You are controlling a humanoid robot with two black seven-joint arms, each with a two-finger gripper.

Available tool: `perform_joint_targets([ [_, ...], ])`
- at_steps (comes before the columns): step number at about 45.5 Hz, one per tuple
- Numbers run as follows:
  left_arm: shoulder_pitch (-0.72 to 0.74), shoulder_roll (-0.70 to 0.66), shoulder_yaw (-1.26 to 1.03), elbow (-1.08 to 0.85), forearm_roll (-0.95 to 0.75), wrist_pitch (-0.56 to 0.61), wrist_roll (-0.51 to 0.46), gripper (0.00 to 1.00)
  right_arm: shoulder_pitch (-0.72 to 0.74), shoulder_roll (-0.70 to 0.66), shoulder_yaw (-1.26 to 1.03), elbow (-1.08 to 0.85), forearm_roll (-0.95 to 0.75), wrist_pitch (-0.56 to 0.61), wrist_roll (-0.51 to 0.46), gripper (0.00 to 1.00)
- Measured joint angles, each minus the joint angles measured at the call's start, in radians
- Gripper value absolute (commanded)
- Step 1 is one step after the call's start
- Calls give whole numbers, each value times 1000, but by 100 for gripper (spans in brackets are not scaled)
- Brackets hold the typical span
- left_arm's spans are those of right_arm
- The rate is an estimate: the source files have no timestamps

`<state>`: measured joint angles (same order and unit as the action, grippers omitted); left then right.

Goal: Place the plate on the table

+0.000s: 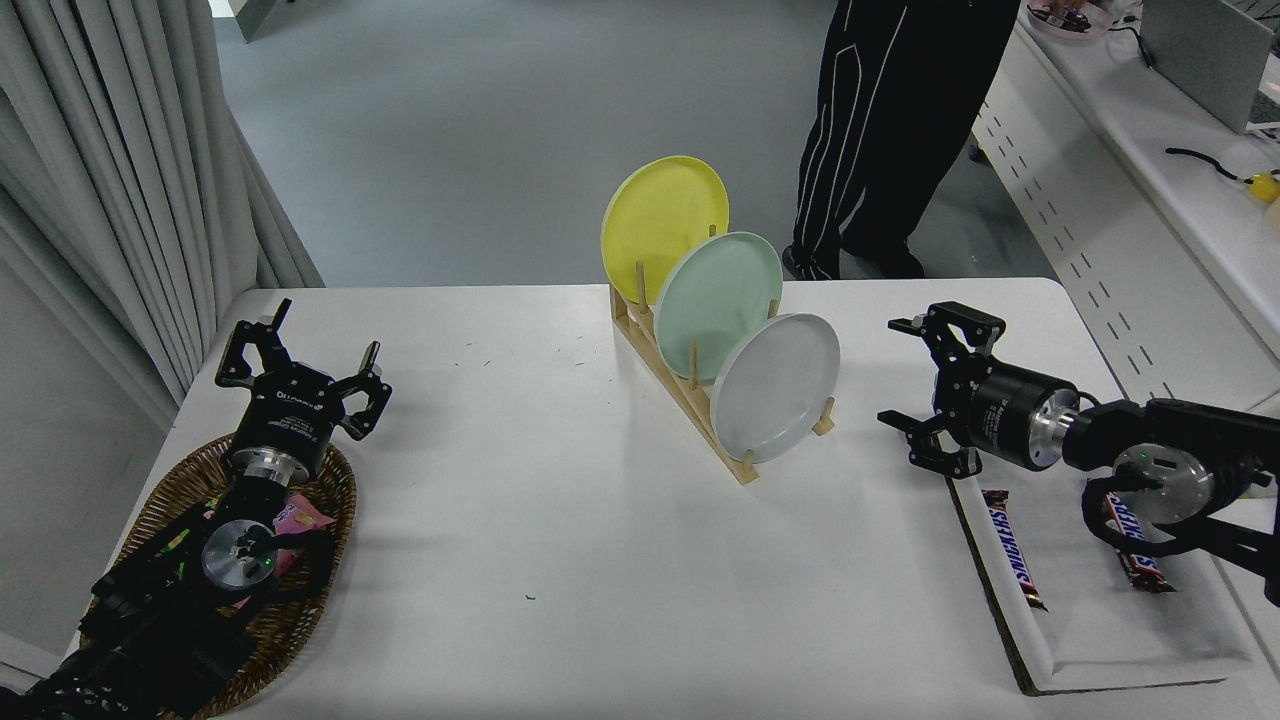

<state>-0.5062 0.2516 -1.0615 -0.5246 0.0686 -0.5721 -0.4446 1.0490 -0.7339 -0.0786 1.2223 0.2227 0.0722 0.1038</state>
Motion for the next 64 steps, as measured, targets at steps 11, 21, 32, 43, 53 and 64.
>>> perform_joint_targets([
  [11, 0, 0, 0, 0, 0, 0, 0, 100, 58, 19, 9, 7, -16, -13, -59, 99],
  [21, 0, 0, 0, 0, 0, 0, 0, 100, 113, 51, 9, 5, -6, -61, -78, 100],
  [32, 0, 0, 0, 0, 0, 0, 0, 100, 162, 114, -4, 2, 5, -109, -87, 99],
  [43, 0, 0, 0, 0, 0, 0, 0, 100, 177, 171, -10, -31, 9, -156, -113, 99],
  [53, 0, 0, 0, 0, 0, 0, 0, 100, 183, 201, -12, -51, 14, -211, -154, 96],
  [64, 0, 0, 0, 0, 0, 0, 0, 100, 197, 231, -19, -77, 10, -251, -202, 96],
])
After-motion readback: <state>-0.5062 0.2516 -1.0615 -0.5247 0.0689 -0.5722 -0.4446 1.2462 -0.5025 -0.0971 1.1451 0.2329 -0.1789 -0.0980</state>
